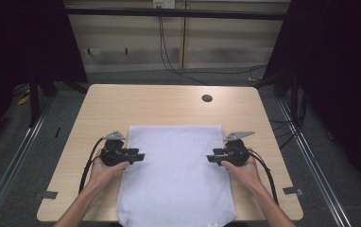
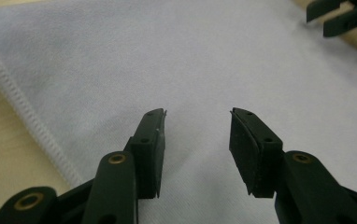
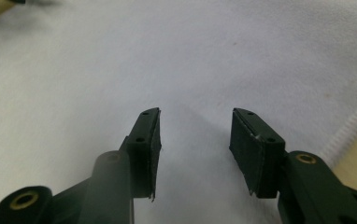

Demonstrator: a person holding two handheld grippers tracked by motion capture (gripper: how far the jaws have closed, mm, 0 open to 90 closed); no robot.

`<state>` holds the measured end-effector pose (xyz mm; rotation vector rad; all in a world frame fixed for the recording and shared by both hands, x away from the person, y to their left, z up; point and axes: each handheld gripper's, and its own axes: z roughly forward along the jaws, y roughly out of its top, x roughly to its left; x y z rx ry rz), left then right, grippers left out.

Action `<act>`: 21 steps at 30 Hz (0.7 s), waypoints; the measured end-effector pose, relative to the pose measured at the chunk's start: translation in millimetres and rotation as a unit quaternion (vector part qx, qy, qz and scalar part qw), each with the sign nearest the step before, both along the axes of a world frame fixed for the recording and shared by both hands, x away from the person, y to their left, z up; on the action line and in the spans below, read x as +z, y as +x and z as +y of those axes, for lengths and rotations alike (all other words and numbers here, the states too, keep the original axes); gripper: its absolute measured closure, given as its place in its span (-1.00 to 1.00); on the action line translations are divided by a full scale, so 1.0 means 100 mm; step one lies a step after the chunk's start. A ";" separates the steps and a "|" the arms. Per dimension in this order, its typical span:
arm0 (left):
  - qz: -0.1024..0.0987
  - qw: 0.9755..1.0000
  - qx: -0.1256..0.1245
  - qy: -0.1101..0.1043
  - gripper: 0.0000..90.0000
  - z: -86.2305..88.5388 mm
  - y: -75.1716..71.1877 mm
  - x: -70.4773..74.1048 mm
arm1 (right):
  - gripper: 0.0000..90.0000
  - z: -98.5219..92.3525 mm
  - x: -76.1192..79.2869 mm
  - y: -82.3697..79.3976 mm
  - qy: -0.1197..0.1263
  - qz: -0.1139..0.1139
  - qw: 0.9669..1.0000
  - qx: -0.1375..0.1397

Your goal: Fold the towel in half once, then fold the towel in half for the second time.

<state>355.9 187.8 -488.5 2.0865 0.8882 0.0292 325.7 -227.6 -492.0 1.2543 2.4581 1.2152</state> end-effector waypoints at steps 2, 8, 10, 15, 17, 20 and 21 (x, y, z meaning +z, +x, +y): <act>-0.009 1.000 0.011 0.009 0.25 -0.02 0.06 -0.05 | 0.17 0.06 -0.02 0.08 -0.014 -0.002 1.000 -0.003; -0.002 1.000 0.010 0.019 0.24 0.08 0.12 -0.12 | 0.19 0.12 -0.09 0.21 -0.020 0.002 1.000 -0.009; -0.009 1.000 0.007 0.015 0.16 0.07 0.08 -0.14 | 0.17 0.12 -0.09 0.19 -0.021 0.000 1.000 -0.008; -0.006 1.000 0.007 0.021 0.32 0.10 0.04 -0.13 | 0.17 0.11 -0.09 0.17 -0.019 0.008 1.000 -0.001; -0.008 1.000 0.002 0.020 0.42 0.11 0.02 -0.14 | 0.17 0.11 -0.09 0.16 -0.021 0.007 1.000 0.000; 0.004 1.000 -0.008 0.006 0.41 0.15 -0.02 -0.15 | 0.18 0.12 -0.09 0.11 -0.015 0.007 1.000 0.007; 0.004 1.000 -0.009 0.008 0.41 0.16 -0.05 -0.14 | 0.18 0.12 -0.09 0.10 -0.016 0.007 1.000 0.008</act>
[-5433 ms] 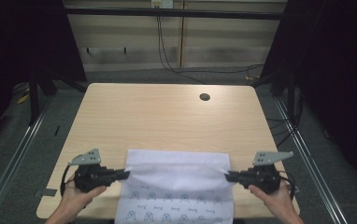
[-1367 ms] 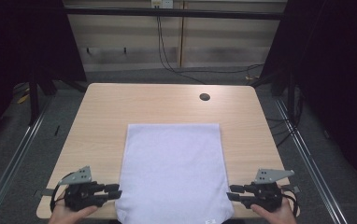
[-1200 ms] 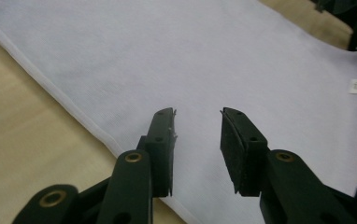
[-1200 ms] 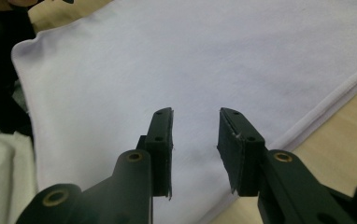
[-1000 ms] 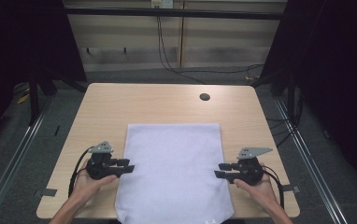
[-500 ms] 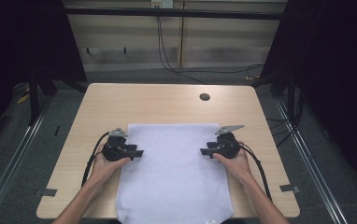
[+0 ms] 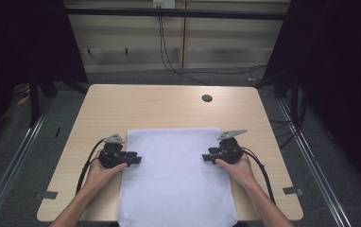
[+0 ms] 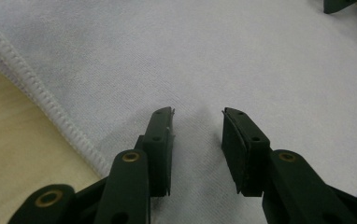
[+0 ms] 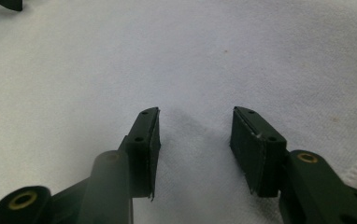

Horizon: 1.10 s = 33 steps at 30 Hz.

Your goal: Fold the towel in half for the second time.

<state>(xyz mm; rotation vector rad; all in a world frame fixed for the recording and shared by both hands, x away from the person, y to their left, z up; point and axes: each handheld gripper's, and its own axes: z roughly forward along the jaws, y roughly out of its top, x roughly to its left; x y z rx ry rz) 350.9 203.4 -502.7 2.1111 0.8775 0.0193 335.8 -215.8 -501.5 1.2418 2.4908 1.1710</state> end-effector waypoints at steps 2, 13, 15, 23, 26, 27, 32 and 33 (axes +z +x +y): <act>0.002 1.000 -0.001 0.009 0.40 -0.01 -0.08 0.02 | 0.18 0.01 0.00 -0.05 0.002 0.003 1.000 0.006; 0.020 0.999 -0.035 0.010 0.37 -0.01 -0.46 0.06 | 0.18 0.00 0.04 -0.36 -0.015 0.006 0.999 0.045; 0.018 0.999 -0.042 0.011 0.33 0.01 -0.54 0.06 | 0.18 -0.02 0.04 -0.43 -0.013 0.007 0.998 0.054; 0.042 0.998 -0.057 -0.001 0.31 0.11 -0.70 0.07 | 0.18 -0.02 0.08 -0.67 -0.019 0.022 0.997 0.068; 0.039 0.998 -0.056 0.000 0.25 0.11 -0.77 0.10 | 0.18 -0.01 0.10 -0.77 -0.025 0.026 0.997 0.071; 0.034 0.998 -0.052 -0.001 0.24 0.13 -0.77 0.11 | 0.18 -0.02 0.12 -0.78 -0.023 0.022 0.997 0.066; -0.007 1.000 -0.016 -0.017 0.26 0.22 -0.62 0.25 | 0.19 -0.29 0.34 -0.54 -0.005 -0.032 0.999 0.003; -0.012 1.000 -0.009 -0.022 0.26 0.23 -0.56 0.27 | 0.20 -0.34 0.36 -0.48 -0.012 -0.044 0.999 -0.006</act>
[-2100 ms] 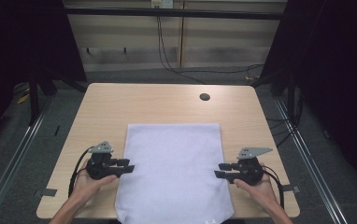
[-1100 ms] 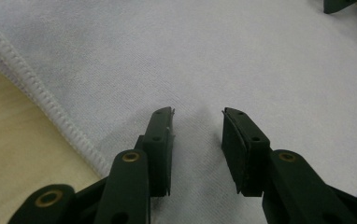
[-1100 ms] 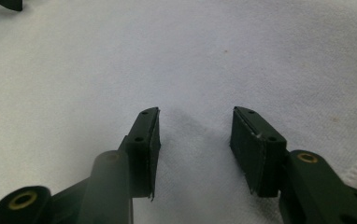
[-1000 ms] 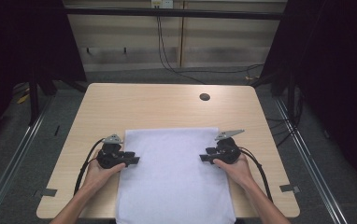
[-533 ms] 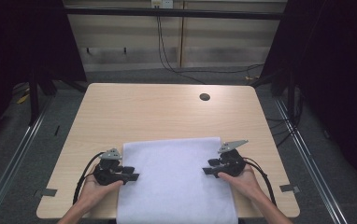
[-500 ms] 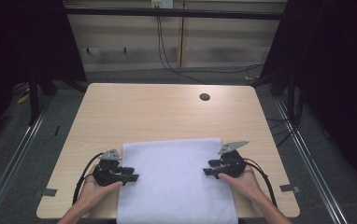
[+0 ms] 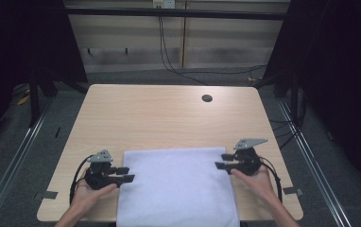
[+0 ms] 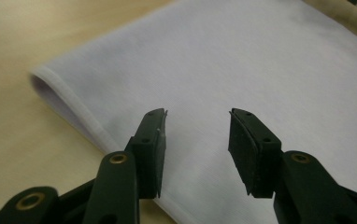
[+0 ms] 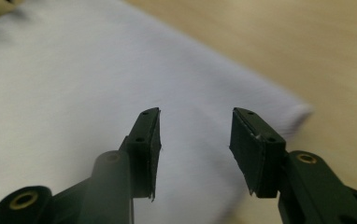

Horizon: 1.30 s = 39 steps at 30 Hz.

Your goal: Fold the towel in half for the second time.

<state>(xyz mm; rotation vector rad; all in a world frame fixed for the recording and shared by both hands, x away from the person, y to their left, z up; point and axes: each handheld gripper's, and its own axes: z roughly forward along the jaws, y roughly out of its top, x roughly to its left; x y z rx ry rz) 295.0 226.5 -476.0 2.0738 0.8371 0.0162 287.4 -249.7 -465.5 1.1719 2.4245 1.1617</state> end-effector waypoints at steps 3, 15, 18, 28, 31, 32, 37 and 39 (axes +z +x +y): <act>-0.018 1.000 0.016 0.006 0.26 0.02 0.20 0.02 | 0.23 -0.13 0.00 0.26 0.012 0.000 1.000 -0.025; -0.016 0.998 0.043 0.031 0.24 0.03 0.71 -0.13 | 0.23 -0.18 -0.25 0.63 0.021 0.031 0.999 -0.036; -0.012 0.999 0.047 0.015 0.23 0.01 0.75 -0.15 | 0.23 -0.14 -0.36 0.66 0.016 0.045 0.998 -0.029; -0.007 0.998 0.043 0.038 0.15 0.03 0.74 -0.21 | 0.79 -0.12 -0.36 0.60 0.005 0.061 0.998 -0.010; -0.004 0.998 0.050 0.039 0.22 0.08 0.77 -0.22 | 0.88 -0.13 -0.36 0.59 0.009 0.069 0.998 -0.008; -0.004 0.998 0.046 0.038 0.23 0.09 0.78 -0.22 | 0.89 -0.13 -0.36 0.59 0.010 0.072 0.997 -0.009; 0.001 0.998 0.025 0.050 0.25 0.04 0.77 -0.25 | 0.90 -0.14 -0.36 0.60 0.009 0.072 0.997 -0.005; 0.002 0.999 0.016 0.046 0.29 0.04 0.76 -0.25 | 0.90 -0.13 -0.36 0.60 0.010 0.071 0.997 -0.007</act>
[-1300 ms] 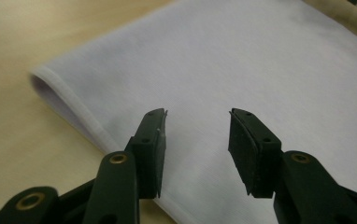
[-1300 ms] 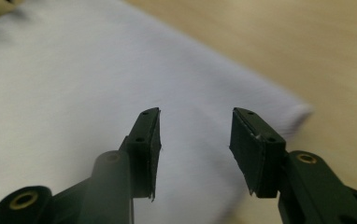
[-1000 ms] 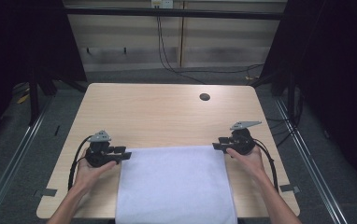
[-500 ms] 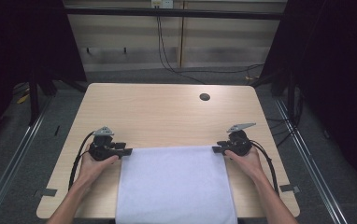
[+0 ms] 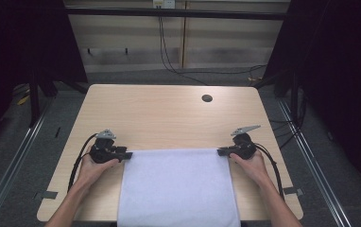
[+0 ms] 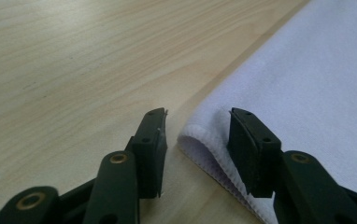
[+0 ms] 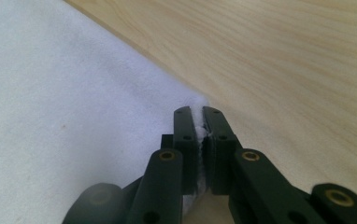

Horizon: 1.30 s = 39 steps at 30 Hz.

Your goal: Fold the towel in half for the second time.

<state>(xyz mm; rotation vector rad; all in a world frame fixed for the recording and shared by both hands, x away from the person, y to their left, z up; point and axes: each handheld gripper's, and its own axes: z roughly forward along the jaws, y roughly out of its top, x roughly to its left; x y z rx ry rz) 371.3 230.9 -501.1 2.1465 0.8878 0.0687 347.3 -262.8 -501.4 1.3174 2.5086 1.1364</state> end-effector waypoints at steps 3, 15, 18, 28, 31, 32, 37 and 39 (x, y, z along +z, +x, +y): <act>-0.005 1.000 -0.016 0.007 0.46 -0.02 -0.03 0.00 | 0.90 0.01 0.00 -0.01 -0.004 -0.002 1.000 -0.004; -0.032 0.997 0.019 -0.067 0.90 -0.02 0.12 0.32 | 0.92 -0.11 0.34 0.11 0.053 -0.045 0.997 -0.031; -0.044 0.997 0.019 -0.066 0.90 -0.06 0.22 0.46 | 0.92 -0.14 0.45 0.18 0.053 -0.060 0.996 -0.033; -0.101 0.988 0.053 -0.102 0.90 -0.16 0.46 0.90 | 0.93 -0.22 1.02 0.48 0.045 -0.105 0.992 -0.057; -0.114 0.983 0.064 -0.130 0.90 -0.13 0.50 1.04 | 0.93 -0.27 1.17 0.52 0.058 -0.126 0.988 -0.069; -0.119 0.981 0.064 -0.136 0.90 -0.13 0.50 1.09 | 0.93 -0.28 1.22 0.53 0.066 -0.128 0.987 -0.071; -0.136 0.984 0.028 -0.114 0.90 -0.14 0.34 1.18 | 0.93 -0.28 1.31 0.41 0.074 -0.144 0.985 -0.054; -0.134 0.984 0.019 -0.120 0.90 -0.10 0.22 1.15 | 0.93 -0.27 1.26 0.29 0.073 -0.143 0.986 -0.042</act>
